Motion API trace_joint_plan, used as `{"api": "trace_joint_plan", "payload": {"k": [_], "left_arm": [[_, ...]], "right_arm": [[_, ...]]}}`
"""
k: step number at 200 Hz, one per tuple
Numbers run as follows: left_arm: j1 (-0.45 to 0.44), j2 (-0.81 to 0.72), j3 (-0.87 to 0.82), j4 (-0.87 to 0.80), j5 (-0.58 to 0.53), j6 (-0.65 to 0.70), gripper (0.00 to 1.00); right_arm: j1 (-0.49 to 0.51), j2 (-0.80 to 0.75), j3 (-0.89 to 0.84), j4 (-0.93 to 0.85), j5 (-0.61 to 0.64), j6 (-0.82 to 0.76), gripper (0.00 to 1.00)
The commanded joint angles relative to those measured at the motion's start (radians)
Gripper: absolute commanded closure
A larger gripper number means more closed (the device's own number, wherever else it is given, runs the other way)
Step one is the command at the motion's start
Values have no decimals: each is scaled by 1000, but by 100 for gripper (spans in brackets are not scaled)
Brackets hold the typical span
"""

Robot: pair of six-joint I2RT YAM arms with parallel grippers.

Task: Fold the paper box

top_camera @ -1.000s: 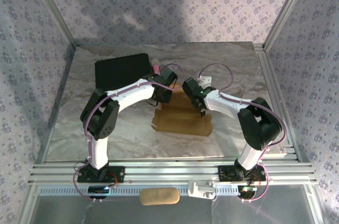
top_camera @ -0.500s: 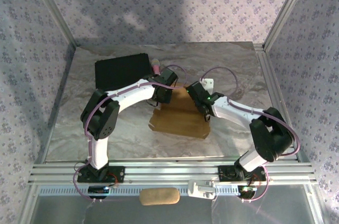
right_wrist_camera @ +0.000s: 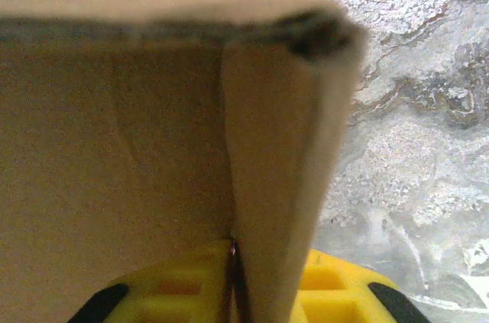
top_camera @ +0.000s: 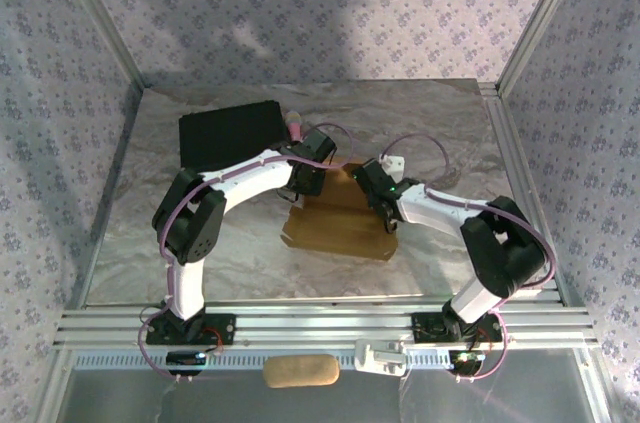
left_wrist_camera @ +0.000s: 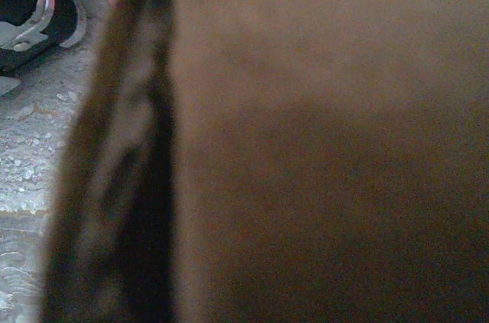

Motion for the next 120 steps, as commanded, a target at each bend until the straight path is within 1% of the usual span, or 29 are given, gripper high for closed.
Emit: {"api": "trace_joint_plan", "payload": {"k": [1,18,52,101,120], "left_arm": [[-6,-22,17,-49,-33,19,100],[-6,-21,16,-50,-32,19,100],[-6,-23,18,-49,-34,18,100],[-6,-23,23,-53,-44,15,100],[-6,-23,23,-52,-54,9,100]], "right_arm": [[-15,31,-8,-21,-5,44,84],[-19,41,-13,-25,1,55,87],[-19,63,4,-92,54,81,100],[4,84,19,-175,156,96,100],[24,75,20,-168,161,84,100]]}}
